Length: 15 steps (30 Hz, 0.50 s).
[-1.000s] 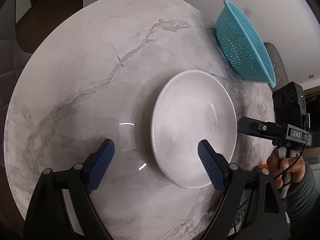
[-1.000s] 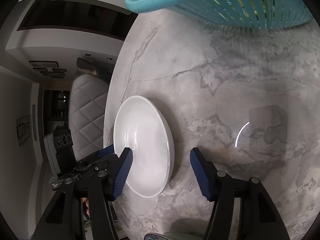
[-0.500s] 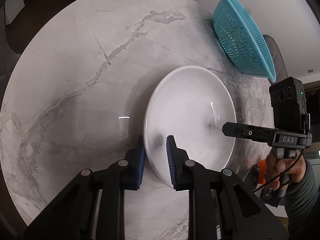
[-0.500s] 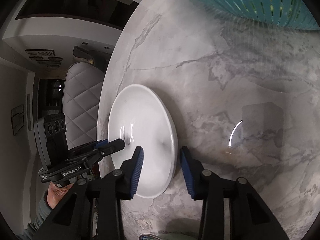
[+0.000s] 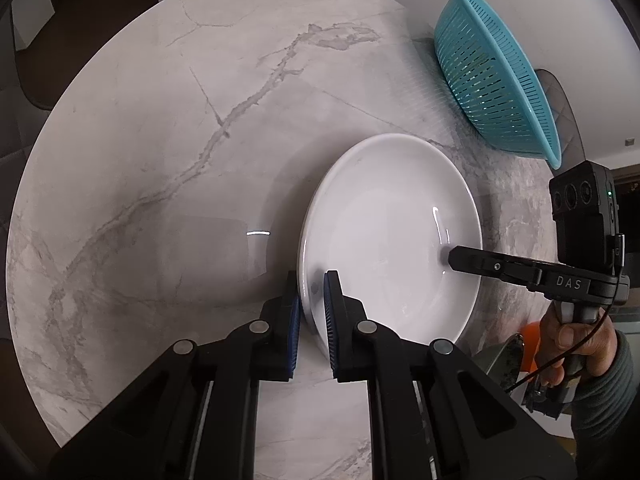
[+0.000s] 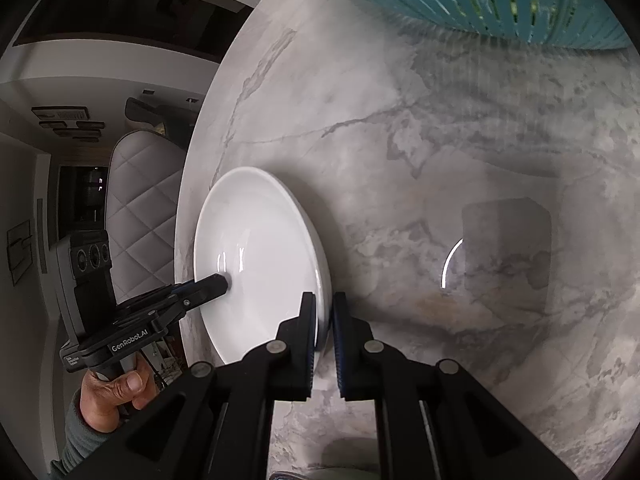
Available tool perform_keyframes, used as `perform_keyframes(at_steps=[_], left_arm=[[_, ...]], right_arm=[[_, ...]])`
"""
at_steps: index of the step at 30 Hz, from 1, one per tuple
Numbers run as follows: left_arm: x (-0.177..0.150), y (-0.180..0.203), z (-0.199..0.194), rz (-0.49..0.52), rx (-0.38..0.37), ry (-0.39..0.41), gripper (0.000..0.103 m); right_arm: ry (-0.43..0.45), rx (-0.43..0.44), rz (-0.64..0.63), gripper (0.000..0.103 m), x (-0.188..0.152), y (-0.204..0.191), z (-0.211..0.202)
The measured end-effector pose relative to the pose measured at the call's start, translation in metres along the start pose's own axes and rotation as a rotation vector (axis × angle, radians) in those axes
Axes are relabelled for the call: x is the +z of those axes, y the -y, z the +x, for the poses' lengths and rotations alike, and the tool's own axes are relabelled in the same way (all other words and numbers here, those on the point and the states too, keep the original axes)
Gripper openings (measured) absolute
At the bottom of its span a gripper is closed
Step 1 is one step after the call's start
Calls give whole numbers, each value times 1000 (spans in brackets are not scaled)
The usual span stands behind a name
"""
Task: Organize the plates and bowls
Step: 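Close the left gripper on the small plate rim while the right gripper closes on the opposite rim, then lift the small white plate with both grippers and lower it onto the plate stack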
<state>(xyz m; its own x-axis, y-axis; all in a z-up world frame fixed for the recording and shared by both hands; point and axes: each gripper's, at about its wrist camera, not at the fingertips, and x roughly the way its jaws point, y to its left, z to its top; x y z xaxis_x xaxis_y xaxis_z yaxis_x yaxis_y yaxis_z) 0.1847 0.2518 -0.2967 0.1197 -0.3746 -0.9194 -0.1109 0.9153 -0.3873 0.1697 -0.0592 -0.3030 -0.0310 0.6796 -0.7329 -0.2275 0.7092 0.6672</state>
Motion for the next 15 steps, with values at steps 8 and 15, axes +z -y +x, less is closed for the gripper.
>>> perform_keyframes(at_steps=[8, 15], left_arm=[[-3, 8, -13, 11, -3, 7, 10], [-16, 21, -36, 36, -6, 23, 10]], right_arm=[[16, 0, -1, 11, -4, -4, -11], [31, 1, -12, 11, -15, -15, -27]])
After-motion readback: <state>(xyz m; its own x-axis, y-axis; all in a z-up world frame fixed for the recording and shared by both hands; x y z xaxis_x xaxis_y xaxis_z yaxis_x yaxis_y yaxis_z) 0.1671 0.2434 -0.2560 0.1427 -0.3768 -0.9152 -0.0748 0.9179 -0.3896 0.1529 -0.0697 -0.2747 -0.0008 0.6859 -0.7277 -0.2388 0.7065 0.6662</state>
